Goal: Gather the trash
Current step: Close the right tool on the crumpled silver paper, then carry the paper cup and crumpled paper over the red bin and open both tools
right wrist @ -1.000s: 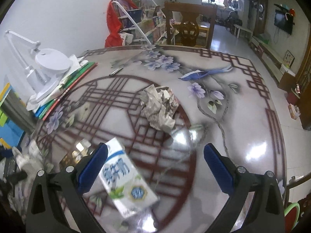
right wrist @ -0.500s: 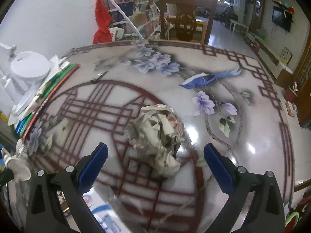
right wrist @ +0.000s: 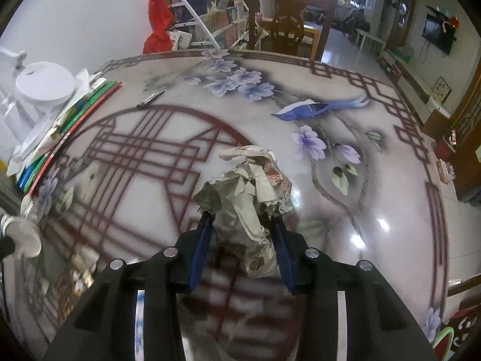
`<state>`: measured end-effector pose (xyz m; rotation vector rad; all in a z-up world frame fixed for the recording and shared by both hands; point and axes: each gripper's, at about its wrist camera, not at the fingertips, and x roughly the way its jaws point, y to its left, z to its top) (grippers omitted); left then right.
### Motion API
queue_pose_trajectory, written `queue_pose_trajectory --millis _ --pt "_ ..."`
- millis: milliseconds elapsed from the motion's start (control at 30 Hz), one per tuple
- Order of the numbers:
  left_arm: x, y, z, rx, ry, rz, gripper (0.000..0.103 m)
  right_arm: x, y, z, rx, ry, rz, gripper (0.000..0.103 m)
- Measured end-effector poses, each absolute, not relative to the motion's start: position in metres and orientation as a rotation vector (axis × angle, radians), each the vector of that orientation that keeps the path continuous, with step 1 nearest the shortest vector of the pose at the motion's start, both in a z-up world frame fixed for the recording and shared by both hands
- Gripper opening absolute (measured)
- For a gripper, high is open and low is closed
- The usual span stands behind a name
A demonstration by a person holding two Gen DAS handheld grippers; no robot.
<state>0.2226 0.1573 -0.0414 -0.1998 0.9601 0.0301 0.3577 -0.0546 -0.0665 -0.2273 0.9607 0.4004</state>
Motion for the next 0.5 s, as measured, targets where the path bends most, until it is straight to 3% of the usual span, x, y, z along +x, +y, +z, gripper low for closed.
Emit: queue_pose_trajectory --millis 500 --pt "0.166 0.101 -0.005 -0.148 0.897 -0.036 0.081 0.245 -0.129 0.011 -0.157 0.859 0.395 0.039"
